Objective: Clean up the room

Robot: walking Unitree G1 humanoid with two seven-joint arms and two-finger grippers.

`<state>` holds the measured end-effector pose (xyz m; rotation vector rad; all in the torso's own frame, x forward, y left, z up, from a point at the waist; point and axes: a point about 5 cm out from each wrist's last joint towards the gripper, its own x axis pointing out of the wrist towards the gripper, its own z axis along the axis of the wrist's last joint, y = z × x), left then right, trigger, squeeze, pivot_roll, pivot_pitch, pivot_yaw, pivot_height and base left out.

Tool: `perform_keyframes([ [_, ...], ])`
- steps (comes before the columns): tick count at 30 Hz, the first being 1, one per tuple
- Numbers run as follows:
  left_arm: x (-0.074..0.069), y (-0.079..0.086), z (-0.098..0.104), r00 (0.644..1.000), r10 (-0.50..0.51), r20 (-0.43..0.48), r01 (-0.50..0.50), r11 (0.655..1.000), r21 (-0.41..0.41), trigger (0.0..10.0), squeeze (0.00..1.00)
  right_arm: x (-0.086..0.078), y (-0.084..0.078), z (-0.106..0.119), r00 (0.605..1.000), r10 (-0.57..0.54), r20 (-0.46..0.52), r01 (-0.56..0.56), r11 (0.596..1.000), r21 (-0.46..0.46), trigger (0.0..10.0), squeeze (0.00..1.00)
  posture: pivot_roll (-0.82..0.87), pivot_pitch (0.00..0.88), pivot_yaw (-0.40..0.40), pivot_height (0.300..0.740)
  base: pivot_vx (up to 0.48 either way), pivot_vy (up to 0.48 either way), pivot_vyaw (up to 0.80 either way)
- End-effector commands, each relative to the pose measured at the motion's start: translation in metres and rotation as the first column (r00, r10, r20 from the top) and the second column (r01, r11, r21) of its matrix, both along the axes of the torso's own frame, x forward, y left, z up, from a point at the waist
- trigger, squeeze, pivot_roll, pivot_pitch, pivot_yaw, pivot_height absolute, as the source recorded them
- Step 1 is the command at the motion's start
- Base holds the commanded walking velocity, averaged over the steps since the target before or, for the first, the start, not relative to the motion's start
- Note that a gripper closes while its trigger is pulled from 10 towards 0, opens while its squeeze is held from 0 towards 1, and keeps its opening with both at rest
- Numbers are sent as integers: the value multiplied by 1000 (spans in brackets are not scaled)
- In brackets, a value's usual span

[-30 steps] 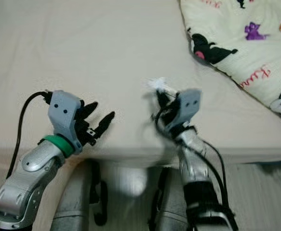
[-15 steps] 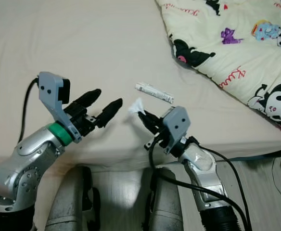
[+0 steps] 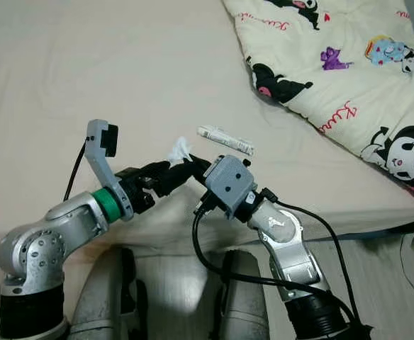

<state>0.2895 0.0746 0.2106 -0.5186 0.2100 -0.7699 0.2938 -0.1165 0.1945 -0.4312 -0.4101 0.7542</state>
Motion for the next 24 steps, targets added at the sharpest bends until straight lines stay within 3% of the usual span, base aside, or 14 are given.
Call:
perform_keyframes([
  [1, 3, 1, -3, 998, 41, -37, -42, 999, -24, 10000, 0, -8, 11, -7, 998, 59, -22, -59, 998, -10, 0, 0, -5, 212, 54, 595, 0, 0, 0],
  [9, 12, 8, 3, 992, 105, -70, -109, 992, -59, 10000, 0, -13, 17, -13, 997, 68, -39, -69, 998, -11, 0, 0, -3, 213, 60, 595, 0, 0, 0],
  [10, 13, 8, 4, 991, 107, -77, -112, 992, -65, 9529, 0, -14, 18, -13, 997, 66, -38, -66, 998, -8, 0, 0, -4, 214, 60, 595, 0, 0, 0],
  [11, 14, 8, 6, 991, 103, -80, -109, 992, -69, 5529, 0, -14, 19, -13, 997, 64, -37, -64, 998, -7, 0, 0, -3, 216, 63, 595, 0, 0, 0],
  [12, 13, 8, 6, 992, 95, -81, -101, 992, -70, 4157, 0, -14, 19, -13, 998, 60, -35, -60, 998, -6, 0, 0, -4, 217, 63, 595, 0, 0, 0],
  [13, 13, 8, 6, 992, 95, -81, -101, 992, -70, 4157, 0, -14, 19, -13, 998, 60, -35, -60, 998, -6, 0, 0, -4, 217, 63, 595, 0, 0, 0],
  [14, 11, 7, 6, 993, 85, -79, -91, 994, -68, 0, 0, -13, 18, -13, 998, 55, -32, -55, 998, -6, 0, 0, -4, 217, 63, 595, 0, 0, 0],
  [24, 5, 6, 7, 994, 50, -95, -56, 997, -60, 0, 0, -6, 8, -11, 1000, -1, -11, 1, 1000, -30, 0, 0, 2, 222, 62, 595, 0, 0, 0],
])
